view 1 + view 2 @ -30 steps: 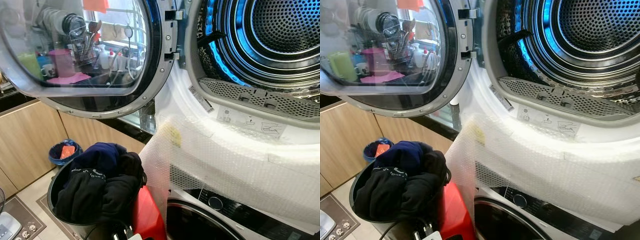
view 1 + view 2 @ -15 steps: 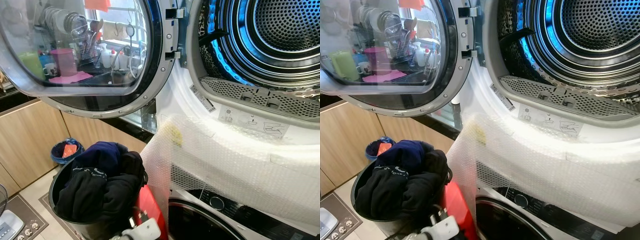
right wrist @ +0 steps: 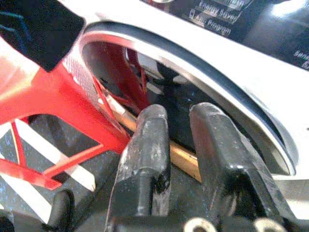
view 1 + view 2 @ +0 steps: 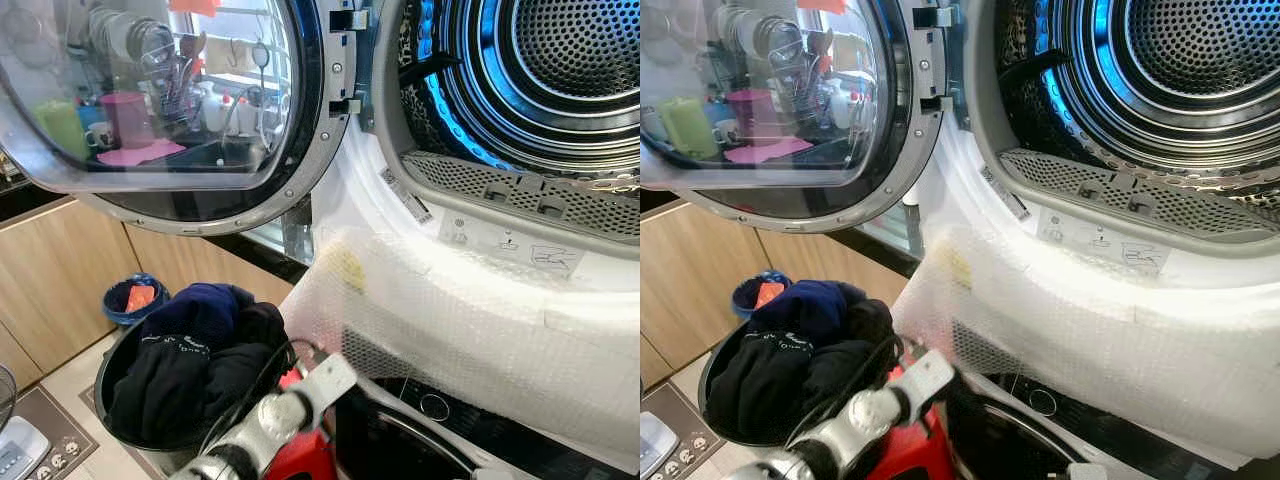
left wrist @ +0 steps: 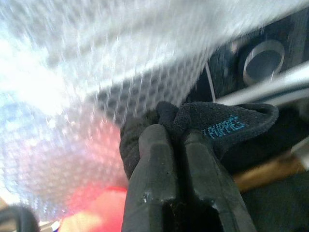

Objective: Clothes washing

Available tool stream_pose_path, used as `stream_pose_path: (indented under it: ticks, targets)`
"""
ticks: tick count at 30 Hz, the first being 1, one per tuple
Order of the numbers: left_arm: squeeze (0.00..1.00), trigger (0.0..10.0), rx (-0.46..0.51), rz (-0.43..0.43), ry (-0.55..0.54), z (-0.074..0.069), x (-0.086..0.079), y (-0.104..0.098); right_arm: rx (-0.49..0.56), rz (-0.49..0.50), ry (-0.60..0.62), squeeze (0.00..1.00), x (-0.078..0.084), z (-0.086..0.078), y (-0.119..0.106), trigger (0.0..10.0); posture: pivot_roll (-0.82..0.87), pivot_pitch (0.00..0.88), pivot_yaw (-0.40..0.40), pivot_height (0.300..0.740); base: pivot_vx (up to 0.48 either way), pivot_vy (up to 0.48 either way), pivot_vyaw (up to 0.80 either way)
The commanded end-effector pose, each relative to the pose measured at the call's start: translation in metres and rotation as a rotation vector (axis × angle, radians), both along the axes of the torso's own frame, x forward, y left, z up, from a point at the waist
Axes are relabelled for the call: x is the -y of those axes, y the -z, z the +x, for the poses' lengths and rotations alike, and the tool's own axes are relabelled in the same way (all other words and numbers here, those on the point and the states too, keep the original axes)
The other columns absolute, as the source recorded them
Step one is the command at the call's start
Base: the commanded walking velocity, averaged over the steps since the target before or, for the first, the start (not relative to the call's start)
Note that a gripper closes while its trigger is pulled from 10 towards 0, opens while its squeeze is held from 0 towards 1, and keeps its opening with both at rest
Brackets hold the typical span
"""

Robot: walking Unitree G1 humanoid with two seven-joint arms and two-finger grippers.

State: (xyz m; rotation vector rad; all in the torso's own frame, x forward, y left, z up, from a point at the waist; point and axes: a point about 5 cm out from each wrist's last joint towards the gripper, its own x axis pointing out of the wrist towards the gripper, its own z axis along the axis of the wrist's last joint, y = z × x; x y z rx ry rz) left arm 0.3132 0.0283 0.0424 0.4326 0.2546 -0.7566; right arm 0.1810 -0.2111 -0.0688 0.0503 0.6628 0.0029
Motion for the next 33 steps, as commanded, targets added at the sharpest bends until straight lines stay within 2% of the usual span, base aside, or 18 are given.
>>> stream_pose_path:
  ticks: [1, 3, 4, 8, 13, 16, 21, 24, 29, 33]
  targets:
    - [0.00, 10.0, 0.002, -0.033, -0.002, 0.003, 0.002, -0.006, 0.036, 0.010, -0.003, 1.00, 0.000, 0.006, -0.004, 10.0, 0.02, 0.000, -0.013, 0.740, 0.000, 0.000, 0.00]
    - [0.00, 10.0, -0.015, -0.105, 0.031, 0.003, 0.014, -0.012, 0.067, 0.029, -0.026, 1.00, -0.002, 0.010, -0.007, 10.0, 0.01, 0.000, -0.010, 0.740, 0.000, 0.000, 0.00]
    - [0.00, 10.0, -0.015, -0.105, 0.031, 0.003, 0.014, -0.012, 0.067, 0.029, -0.026, 1.00, -0.002, 0.010, -0.007, 10.0, 0.01, 0.000, -0.010, 0.740, 0.000, 0.000, 0.00]
    - [0.00, 10.0, -0.060, -0.216, 0.092, -0.002, 0.029, -0.018, 0.122, 0.058, -0.076, 1.00, -0.006, 0.016, -0.013, 10.0, 0.01, 0.000, -0.007, 0.740, 0.000, 0.000, 0.00]
    - [0.00, 10.0, -0.109, -0.280, 0.122, -0.007, 0.034, -0.017, 0.168, 0.069, -0.106, 1.00, -0.004, 0.018, -0.018, 10.0, 0.01, 0.000, -0.006, 0.740, 0.000, 0.000, 0.00]
    - [0.00, 10.0, -0.214, -0.388, 0.105, -0.009, 0.035, -0.015, 0.211, 0.057, -0.128, 1.00, 0.002, 0.020, -0.023, 10.0, 0.01, 0.000, -0.007, 0.740, 0.000, 0.000, 0.00]
    - [0.00, 10.0, -0.256, -0.483, 0.028, -0.005, 0.033, -0.018, 0.246, 0.024, -0.128, 1.00, 0.015, 0.021, -0.029, 10.0, 0.01, 0.000, -0.005, 0.740, 0.000, 0.000, 0.00]
    - [0.00, 10.0, -0.292, -0.545, 0.004, -0.003, 0.035, -0.021, 0.252, 0.009, -0.155, 1.00, 0.015, 0.020, -0.030, 10.0, 0.01, 0.000, -0.004, 0.740, 0.000, 0.000, 0.00]
    - [0.00, 10.0, -0.330, -0.602, -0.014, -0.002, 0.042, -0.025, 0.255, 0.047, -0.194, 1.00, 0.009, 0.020, -0.030, 10.0, 0.01, 0.000, 0.001, 0.740, 0.000, 0.000, 0.00]
    - [0.00, 10.0, -0.335, -0.597, 0.016, -0.004, 0.048, -0.026, 0.263, 0.043, -0.186, 1.00, 0.007, 0.022, -0.031, 10.0, 0.01, 0.000, 0.004, 0.740, 0.000, 0.000, 0.00]
